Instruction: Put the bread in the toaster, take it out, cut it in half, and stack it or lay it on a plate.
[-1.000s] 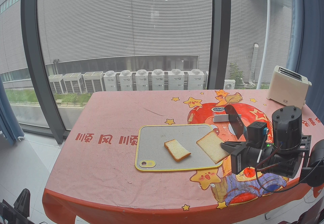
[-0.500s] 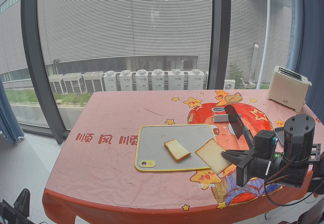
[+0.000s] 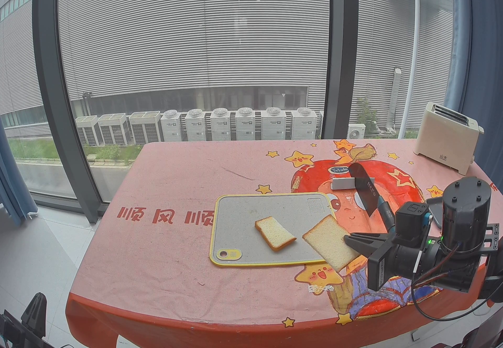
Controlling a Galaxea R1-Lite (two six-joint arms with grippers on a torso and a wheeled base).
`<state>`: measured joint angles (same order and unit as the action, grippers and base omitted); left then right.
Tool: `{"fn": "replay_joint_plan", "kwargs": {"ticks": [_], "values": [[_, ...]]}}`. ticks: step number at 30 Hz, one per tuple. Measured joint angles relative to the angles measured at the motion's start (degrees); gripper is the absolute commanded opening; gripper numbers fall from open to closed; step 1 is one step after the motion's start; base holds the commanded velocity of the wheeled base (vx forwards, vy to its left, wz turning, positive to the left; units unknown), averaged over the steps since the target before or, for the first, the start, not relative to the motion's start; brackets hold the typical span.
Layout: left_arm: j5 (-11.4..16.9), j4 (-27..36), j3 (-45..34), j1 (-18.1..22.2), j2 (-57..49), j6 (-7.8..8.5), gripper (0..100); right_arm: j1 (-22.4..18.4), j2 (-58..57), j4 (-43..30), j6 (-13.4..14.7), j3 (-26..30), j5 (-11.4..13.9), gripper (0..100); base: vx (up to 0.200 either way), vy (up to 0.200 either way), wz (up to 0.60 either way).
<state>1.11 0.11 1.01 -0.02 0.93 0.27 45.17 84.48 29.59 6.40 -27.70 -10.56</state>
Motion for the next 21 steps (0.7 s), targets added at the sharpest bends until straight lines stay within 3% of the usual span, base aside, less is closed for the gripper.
{"fn": "replay_joint_plan", "kwargs": {"ticks": [8,21], "values": [[-0.6,0.0,0.0,0.0,0.0,0.00,0,-0.2,0.0,0.0,0.3,0.0,-0.4,0,0.000,0.000,0.00],[-0.7,0.0,0.0,0.0,0.0,0.00,0,-0.5,0.1,0.0,0.4,0.0,-0.5,0,0.000,-0.200,0.00]]}}
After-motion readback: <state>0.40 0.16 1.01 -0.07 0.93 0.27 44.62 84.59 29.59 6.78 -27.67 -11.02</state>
